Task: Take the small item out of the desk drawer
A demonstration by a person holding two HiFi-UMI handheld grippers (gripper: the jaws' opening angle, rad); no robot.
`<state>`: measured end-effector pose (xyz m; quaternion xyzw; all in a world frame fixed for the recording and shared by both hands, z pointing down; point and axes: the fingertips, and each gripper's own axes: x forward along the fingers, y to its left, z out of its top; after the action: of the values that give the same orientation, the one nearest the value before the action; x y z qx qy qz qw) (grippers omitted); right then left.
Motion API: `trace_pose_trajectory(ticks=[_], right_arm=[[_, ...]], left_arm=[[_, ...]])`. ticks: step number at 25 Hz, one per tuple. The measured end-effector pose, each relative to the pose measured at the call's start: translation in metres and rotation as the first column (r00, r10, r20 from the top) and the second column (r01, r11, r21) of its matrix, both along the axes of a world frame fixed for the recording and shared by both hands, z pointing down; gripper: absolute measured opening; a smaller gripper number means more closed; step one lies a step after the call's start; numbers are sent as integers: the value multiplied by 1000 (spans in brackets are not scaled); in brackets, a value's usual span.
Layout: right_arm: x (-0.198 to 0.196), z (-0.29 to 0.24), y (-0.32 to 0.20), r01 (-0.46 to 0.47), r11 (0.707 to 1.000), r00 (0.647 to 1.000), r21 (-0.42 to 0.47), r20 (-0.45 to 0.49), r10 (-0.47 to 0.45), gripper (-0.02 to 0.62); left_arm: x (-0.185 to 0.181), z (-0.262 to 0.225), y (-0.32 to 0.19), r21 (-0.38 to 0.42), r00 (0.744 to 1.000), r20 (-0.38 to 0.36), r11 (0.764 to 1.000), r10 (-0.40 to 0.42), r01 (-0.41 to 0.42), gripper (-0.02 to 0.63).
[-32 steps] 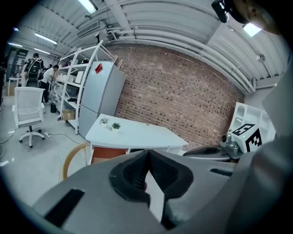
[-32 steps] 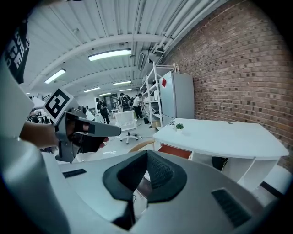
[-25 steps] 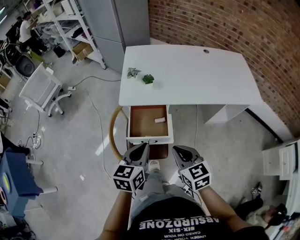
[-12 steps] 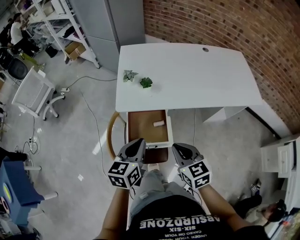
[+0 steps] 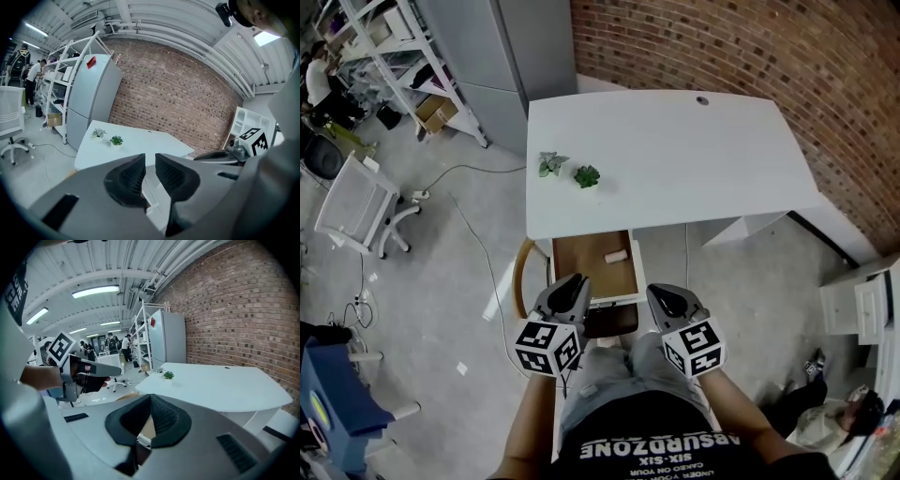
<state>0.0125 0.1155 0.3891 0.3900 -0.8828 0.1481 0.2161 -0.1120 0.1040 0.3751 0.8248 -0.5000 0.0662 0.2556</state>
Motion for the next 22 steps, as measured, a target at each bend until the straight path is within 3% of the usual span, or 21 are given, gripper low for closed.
trace_pose_trajectory(ticks=[7,15,22], right_arm=[[-1,4,-6,-19,1000,1000,-8,-19,19,-3],[4,11,-22,-30,999,999,-33,-20,29,-3],[7,25,-47,-16,997,1000,-76,-21,14,-3]], left_arm=[[7,21,-4,-35,988,100,993,114,-111,156],[27,46,-13,-82,953,207,974,223,-210,201],[34,63,-36,-128,934,249,965,256,-231,207]])
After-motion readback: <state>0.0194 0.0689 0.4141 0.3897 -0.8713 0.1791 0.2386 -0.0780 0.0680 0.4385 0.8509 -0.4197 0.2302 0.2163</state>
